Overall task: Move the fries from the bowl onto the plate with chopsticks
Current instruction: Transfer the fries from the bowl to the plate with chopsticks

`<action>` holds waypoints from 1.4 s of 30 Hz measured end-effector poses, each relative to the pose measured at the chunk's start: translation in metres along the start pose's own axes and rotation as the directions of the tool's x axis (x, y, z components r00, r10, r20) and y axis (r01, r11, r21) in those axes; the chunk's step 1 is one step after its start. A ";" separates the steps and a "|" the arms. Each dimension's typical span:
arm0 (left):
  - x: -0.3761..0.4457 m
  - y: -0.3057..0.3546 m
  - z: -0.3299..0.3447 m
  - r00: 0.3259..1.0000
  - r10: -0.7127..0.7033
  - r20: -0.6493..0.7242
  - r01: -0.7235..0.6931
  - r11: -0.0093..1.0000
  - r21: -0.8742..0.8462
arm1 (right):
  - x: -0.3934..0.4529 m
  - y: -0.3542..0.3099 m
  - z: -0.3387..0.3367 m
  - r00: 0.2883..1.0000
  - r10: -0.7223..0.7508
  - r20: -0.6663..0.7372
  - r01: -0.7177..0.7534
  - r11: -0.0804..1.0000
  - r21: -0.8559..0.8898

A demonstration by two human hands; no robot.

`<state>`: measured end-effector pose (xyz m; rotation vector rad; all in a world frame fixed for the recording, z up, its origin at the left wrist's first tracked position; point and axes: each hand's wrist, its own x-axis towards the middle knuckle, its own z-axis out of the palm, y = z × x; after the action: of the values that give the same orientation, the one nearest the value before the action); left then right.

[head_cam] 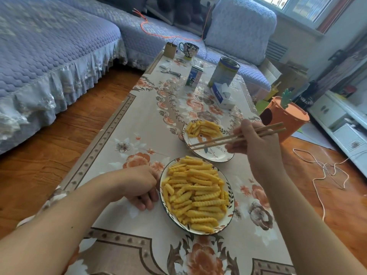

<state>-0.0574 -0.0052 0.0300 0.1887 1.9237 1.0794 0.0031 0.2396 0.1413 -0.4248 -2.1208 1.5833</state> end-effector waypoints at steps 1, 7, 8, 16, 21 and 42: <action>0.000 0.000 0.000 1.000 0.001 0.001 -0.001 1.000 0.006 | 0.011 0.005 -0.001 0.999 0.014 -0.052 -0.013 1.000 0.004; 0.001 0.003 0.000 1.000 -0.002 0.015 0.002 1.000 0.029 | 0.048 0.038 0.023 0.993 -0.009 -0.115 0.000 0.997 -0.077; 0.001 0.003 -0.001 1.000 -0.003 0.015 0.002 1.000 0.028 | 0.051 0.043 0.029 0.995 -0.015 -0.098 0.005 0.995 -0.101; -0.003 0.005 -0.003 1.000 0.005 0.019 -0.006 1.000 0.028 | 0.054 0.050 0.029 0.981 0.025 -0.193 -0.047 0.993 -0.111; -0.005 0.006 -0.002 1.000 0.006 0.004 -0.006 0.999 0.035 | 0.009 0.011 -0.003 0.981 0.073 -0.180 -0.068 0.997 0.034; -0.007 0.004 0.005 0.998 0.054 -0.022 -0.052 0.996 0.071 | -0.048 -0.011 -0.046 0.993 -0.013 -0.118 0.015 1.000 0.014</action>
<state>-0.0506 -0.0032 0.0360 0.2684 1.9894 1.0532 0.0685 0.2499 0.1541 -0.4851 -2.0187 1.5265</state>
